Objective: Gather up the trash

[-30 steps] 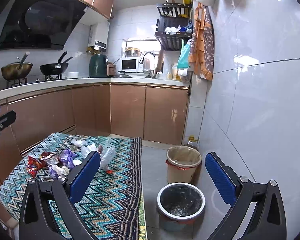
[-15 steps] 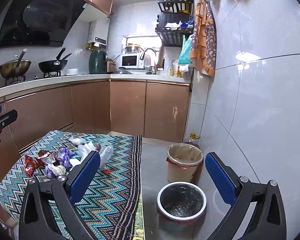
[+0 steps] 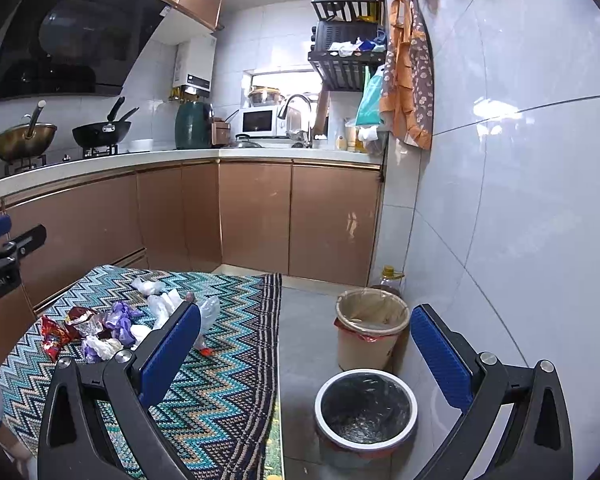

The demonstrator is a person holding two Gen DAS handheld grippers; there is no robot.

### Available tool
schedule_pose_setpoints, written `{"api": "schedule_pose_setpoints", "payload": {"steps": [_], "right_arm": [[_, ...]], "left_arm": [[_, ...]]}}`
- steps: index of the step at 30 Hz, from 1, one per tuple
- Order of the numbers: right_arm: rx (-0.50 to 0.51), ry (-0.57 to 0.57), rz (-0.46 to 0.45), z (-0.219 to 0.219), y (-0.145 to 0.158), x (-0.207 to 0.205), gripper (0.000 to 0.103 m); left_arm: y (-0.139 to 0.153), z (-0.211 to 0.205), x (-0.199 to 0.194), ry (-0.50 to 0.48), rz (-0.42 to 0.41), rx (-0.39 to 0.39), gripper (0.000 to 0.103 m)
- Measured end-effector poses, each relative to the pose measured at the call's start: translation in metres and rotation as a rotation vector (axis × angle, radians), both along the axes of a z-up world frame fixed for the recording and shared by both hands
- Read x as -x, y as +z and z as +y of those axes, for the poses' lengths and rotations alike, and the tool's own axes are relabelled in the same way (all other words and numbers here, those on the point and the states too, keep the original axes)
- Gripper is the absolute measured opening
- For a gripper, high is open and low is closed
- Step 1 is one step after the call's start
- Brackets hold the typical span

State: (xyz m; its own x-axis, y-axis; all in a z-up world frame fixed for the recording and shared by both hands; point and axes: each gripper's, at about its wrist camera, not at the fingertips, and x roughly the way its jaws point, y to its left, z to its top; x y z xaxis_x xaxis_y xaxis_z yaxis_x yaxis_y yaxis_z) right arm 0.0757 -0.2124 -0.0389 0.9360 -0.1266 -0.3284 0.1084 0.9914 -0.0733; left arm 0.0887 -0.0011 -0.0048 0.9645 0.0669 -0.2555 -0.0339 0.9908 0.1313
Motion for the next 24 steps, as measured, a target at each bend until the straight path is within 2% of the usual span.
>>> {"api": "schedule_pose_setpoints", "payload": {"steps": [8,24], "right_arm": [[-0.019,0.014,0.006,-0.001,-0.004,-0.007,0.103],[-0.027,0.037,0.023,0.005,-0.003,-0.008,0.103]], "left_arm": [[0.001,0.000,-0.008,-0.007,0.058,-0.011,0.073],[-0.010,0.013,-0.010,-0.009,0.105,0.019,0.073]]}}
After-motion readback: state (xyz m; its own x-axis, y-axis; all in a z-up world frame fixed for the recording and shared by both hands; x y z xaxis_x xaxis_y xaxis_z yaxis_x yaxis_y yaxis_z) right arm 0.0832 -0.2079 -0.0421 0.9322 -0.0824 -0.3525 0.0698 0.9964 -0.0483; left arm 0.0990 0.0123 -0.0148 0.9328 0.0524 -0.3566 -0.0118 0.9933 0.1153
